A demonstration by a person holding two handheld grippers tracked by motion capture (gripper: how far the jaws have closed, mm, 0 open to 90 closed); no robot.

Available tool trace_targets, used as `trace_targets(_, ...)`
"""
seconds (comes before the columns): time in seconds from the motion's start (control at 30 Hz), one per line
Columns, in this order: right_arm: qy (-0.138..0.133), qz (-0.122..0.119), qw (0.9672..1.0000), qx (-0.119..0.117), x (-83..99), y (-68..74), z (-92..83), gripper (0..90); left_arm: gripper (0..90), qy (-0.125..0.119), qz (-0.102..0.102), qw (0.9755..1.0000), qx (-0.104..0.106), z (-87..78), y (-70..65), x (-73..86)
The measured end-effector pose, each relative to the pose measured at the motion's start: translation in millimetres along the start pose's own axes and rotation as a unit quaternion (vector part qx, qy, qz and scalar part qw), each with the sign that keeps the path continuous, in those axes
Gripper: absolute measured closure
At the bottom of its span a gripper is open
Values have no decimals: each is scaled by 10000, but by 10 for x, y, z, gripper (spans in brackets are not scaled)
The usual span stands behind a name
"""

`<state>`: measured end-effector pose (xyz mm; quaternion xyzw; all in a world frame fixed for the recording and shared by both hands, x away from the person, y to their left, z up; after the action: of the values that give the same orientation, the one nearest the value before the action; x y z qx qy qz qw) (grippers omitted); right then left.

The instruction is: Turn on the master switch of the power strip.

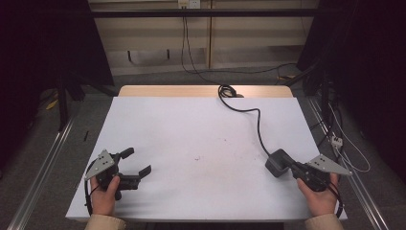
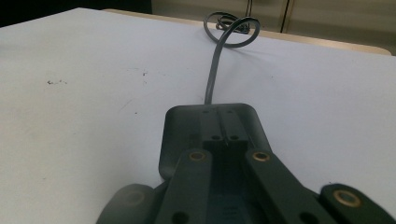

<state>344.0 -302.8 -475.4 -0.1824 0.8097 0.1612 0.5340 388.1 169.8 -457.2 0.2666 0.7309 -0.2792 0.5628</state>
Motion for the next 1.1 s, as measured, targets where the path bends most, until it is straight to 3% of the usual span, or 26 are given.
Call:
trace_targets(0.5, 11, 13, 10000, -12, 2, 0, 3, 900, 29, 7, 20, 10000, 8, 3, 6, 3)
trace_targets(0.6, -15, 155, 9999, -40, 2, 9, -5, 900, 28, -7, 16, 10000, 16, 6, 7, 1)
trace_targets(0.73, -15, 144, 9999, -41, -14, 32, -14, 900, 29, 12, 9, 10000, 15, 16, 8, 5)
trace_targets(0.93, -245, 179, 9995, 20, -100, 16, -53, 900, 29, 9, 11, 10000, 15, 21, 10, 5)
trace_targets(1.1, -261, 227, 9994, -38, -99, 12, -53, 900, 29, 21, 31, 10000, 4, 14, 11, 3)
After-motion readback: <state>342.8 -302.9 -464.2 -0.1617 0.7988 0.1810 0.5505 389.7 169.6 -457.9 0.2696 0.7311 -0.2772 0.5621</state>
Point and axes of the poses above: each handheld gripper's, and its own axes: z roughly forward along the jaws, x roughly out of its underside, y roughly to its left, the point moved 9 cm from there along z, roughly forward along the jaws, and after that the axes turned 5 degrees about -x, right-handed, at the moved point
